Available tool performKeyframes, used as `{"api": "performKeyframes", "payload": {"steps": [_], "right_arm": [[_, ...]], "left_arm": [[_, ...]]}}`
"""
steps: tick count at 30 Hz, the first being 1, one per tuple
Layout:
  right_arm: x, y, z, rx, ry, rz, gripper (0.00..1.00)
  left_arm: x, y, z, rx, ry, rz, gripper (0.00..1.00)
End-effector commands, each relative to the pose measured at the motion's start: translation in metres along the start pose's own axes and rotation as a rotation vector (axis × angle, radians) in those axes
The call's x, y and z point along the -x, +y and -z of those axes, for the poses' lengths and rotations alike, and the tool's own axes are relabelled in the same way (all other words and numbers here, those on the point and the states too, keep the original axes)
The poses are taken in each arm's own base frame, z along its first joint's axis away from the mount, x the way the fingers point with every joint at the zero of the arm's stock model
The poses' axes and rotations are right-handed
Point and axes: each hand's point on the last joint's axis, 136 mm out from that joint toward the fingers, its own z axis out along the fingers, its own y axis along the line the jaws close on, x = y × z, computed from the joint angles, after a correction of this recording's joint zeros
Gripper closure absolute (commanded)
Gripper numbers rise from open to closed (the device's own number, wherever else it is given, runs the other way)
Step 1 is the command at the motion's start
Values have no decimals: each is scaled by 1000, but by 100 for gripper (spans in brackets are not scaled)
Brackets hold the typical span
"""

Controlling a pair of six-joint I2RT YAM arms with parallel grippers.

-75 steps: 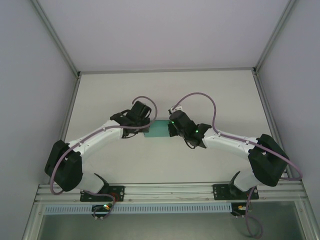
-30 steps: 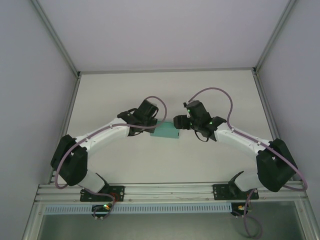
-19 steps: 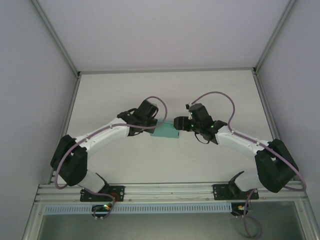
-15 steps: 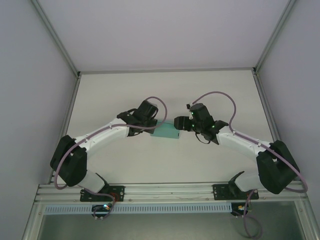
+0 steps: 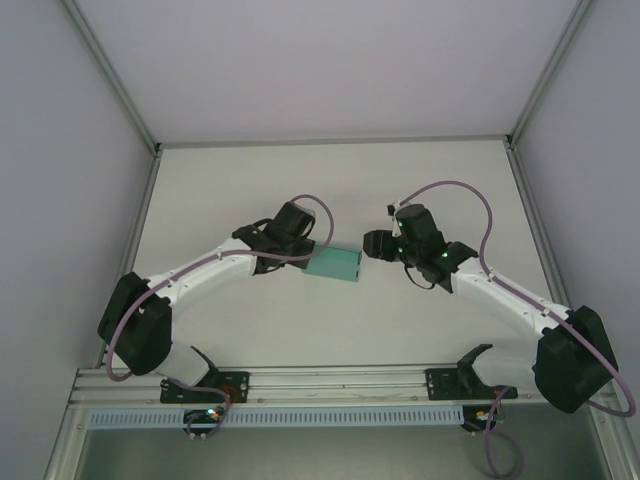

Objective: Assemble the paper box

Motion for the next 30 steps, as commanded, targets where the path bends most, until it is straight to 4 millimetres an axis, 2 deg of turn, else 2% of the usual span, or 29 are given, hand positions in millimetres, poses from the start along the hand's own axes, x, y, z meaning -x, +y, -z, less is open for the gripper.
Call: {"api": "performKeyframes", "payload": {"steps": [1, 5, 8, 15, 19, 25, 27, 30], "right_arm": [[-11, -7, -7, -25, 55, 13, 45], [-20, 1, -15, 26, 101, -2, 50], [-30, -1, -22, 27, 128, -22, 50], [-48, 15, -36, 94, 164, -32, 51], [-61, 3, -41, 33, 161, -53, 51], [-95, -25, -44, -71, 215, -62, 52], [-98, -27, -42, -80, 218, -54, 52], [-84, -24, -34, -81, 178, -24, 52]], "left_arm": [[-51, 3, -8, -1, 186, -48, 100], [-51, 3, -8, -1, 185, -41, 100], [-51, 3, -7, -6, 181, -39, 100], [-51, -1, -7, -25, 186, -37, 100], [-52, -1, -7, -26, 183, -33, 100], [-55, 0, -7, -26, 186, -33, 100], [-56, 1, -7, -21, 187, -32, 100], [-56, 2, -6, -17, 184, -32, 100]]}}
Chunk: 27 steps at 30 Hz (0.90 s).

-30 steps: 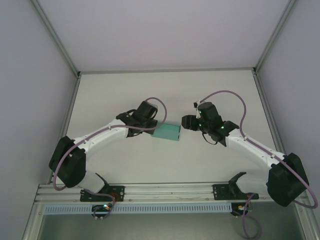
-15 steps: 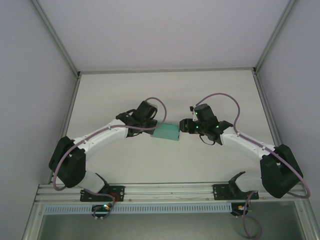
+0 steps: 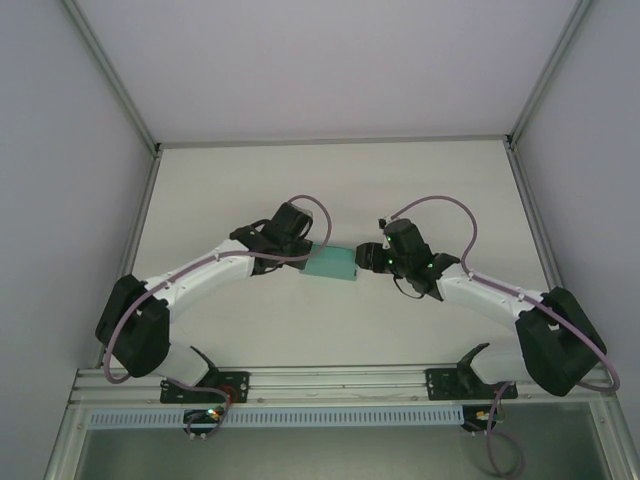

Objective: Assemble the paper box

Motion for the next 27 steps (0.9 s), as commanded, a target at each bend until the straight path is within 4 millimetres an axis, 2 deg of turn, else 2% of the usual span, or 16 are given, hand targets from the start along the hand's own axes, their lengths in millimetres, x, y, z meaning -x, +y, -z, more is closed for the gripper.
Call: {"api": "performKeyframes", "payload": {"steps": [1, 7, 11, 15, 19, 27], "right_arm": [[-35, -28, 5, -128, 112, 51, 52], [25, -2, 35, -89, -49, 91, 49], [40, 14, 39, -41, -75, 107, 49], [36, 22, 31, 0, -44, 105, 49], [23, 13, 20, -19, 1, 88, 51], [-19, -5, -4, -27, 132, 49, 58]], "left_arm": [[-53, -2, -8, -21, 183, -39, 100], [-55, 1, -7, -12, 179, -47, 100], [-54, 1, -6, -14, 175, -47, 100], [-55, 0, -7, -17, 178, -48, 100], [-54, 1, -6, -15, 173, -50, 100], [-54, 2, -7, -13, 167, -71, 97]]}}
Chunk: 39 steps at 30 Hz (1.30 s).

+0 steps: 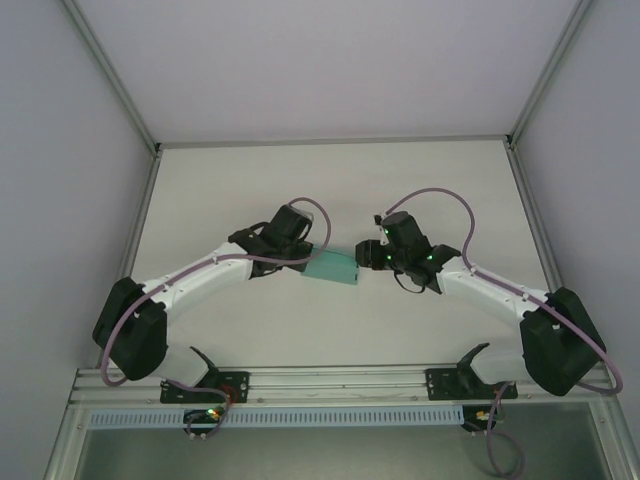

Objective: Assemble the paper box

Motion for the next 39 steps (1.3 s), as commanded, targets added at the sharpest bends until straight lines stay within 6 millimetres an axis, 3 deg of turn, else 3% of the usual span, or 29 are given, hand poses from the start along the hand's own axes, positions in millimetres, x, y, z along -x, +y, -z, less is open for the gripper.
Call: {"api": "performKeyframes", "payload": {"steps": [1, 6, 11, 16, 22, 26, 31, 35, 39], "right_arm": [[-31, -15, -12, -27, 96, -25, 58], [-31, -23, -5, -72, 88, -13, 58], [-34, -22, -8, -65, 101, -17, 58], [-36, -18, -15, -41, 97, -35, 58], [-36, -12, -16, -32, 94, -30, 57], [-39, -17, -17, -52, 101, -31, 57], [-40, -20, -17, -68, 99, -20, 57], [-38, -18, -16, -64, 96, -8, 56], [-39, -16, -17, -65, 94, 1, 56]], "left_arm": [[-51, 5, -8, 9, 174, -60, 96], [-50, 5, -7, 7, 175, -62, 95], [-44, -5, 3, -47, 146, -54, 79], [-30, -16, 22, -118, 84, -39, 56], [-13, -23, 41, -171, 16, 4, 38], [-1, -5, 49, -112, -9, 120, 30], [12, 25, 45, -132, -29, 337, 29], [25, 19, 35, -259, -48, 399, 31], [24, 17, 25, -293, -7, 423, 39]]}}
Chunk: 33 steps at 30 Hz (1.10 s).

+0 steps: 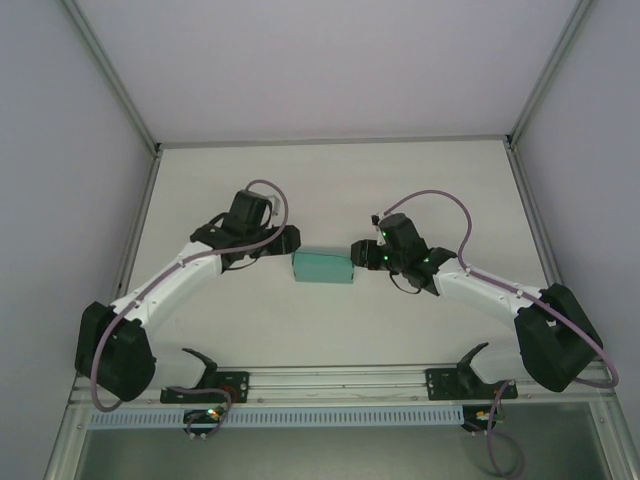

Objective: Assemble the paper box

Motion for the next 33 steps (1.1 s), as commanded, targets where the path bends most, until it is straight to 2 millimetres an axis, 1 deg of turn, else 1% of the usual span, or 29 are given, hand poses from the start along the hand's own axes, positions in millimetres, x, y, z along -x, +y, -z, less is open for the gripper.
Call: {"api": "performKeyframes", "payload": {"steps": [1, 3, 5, 9, 13, 18, 21, 22, 23, 25, 27, 29, 30, 33], "right_arm": [[-36, -26, -8, -105, 110, 28, 56], [-37, -26, -8, -106, 110, 31, 56], [-39, -28, -8, -113, 112, 32, 56], [-41, -29, -8, -120, 115, 36, 56], [-48, -30, -10, -121, 111, 59, 56], [-59, -29, -11, -126, 124, 88, 56], [-69, -36, -12, -160, 129, 118, 56], [-80, -45, -16, -182, 154, 120, 57], [-84, -46, -17, -181, 156, 122, 57], [-90, -46, -19, -174, 152, 133, 57], [-94, -41, -21, -155, 151, 160, 57], [-93, -36, -24, -152, 147, 172, 57], [-89, -32, -25, -147, 137, 171, 57], [-68, -16, -23, -126, 91, 147, 57]], "left_arm": [[-8, -10, -12, -79, 61, 48, 39], [-16, -3, -18, -58, 89, 62, 41], [-27, 3, -22, -42, 118, 77, 47], [-44, 15, -29, -18, 150, 109, 53], [-55, 18, -34, -36, 165, 133, 54], [-57, 19, -35, -44, 160, 142, 56], [-57, 18, -35, -49, 158, 143, 56], [-58, 19, -35, -50, 158, 144, 57], [-59, 19, -36, -52, 160, 142, 58], [-60, 20, -37, -48, 163, 146, 59], [-62, 20, -37, -54, 168, 147, 60], [-64, 19, -37, -63, 171, 149, 61], [-64, 18, -37, -71, 170, 148, 61], [-65, 15, -36, -82, 172, 144, 61]]}}
